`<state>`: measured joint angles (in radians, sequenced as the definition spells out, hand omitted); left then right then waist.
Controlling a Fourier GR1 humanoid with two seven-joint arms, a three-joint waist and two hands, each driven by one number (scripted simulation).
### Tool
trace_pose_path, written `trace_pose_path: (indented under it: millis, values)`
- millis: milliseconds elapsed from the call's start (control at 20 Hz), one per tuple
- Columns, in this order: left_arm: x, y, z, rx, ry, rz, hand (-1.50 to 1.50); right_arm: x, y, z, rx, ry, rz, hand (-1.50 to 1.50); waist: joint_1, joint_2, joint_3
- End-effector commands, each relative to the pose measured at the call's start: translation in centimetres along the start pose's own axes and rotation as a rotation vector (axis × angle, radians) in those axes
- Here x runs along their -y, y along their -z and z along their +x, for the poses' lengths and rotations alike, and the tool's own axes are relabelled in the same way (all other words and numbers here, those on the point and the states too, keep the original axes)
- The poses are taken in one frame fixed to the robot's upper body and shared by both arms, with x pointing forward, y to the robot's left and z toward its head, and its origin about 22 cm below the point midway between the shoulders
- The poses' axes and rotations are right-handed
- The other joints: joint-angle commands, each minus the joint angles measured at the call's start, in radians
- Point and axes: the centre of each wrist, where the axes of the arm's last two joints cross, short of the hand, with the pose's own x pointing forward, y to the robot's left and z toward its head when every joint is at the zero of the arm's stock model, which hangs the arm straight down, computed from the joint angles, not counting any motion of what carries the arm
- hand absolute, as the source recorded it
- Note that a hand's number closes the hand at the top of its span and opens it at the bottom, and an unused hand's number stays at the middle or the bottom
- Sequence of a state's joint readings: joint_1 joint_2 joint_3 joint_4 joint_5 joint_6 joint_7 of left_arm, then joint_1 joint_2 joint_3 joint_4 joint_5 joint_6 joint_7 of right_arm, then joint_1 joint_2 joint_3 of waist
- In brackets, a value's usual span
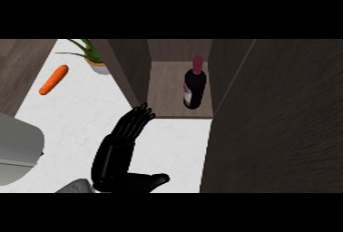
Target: Pick up the wine, place it into the cabinet and close the cabinet
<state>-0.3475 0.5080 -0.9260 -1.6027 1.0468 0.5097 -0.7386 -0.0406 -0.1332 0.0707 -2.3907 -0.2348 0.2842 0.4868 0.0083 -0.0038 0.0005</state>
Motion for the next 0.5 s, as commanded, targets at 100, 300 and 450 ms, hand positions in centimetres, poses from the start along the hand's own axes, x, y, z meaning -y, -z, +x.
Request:
trace_pose_path:
  millis: [100,300,450]
  values:
    - [-2.7,-4.5,3.8,-0.001,-0.014,-0.046,1.5,-0.6,-1.2,0.7,-0.016,0.0,0.148,1.5,0.005,-0.002,0.0]
    - [-4.2,-5.6,5.4,-0.006,-0.019,-0.03,1.5,-2.1,-1.7,0.8,-0.034,0.104,0.227,1.5,0.002,-0.002,0.0]
    - [-5.7,-5.5,6.6,0.002,-0.022,-0.005,1.5,-4.1,-0.8,1.3,0.024,0.144,0.286,1.5,0.003,0.0,-0.001]
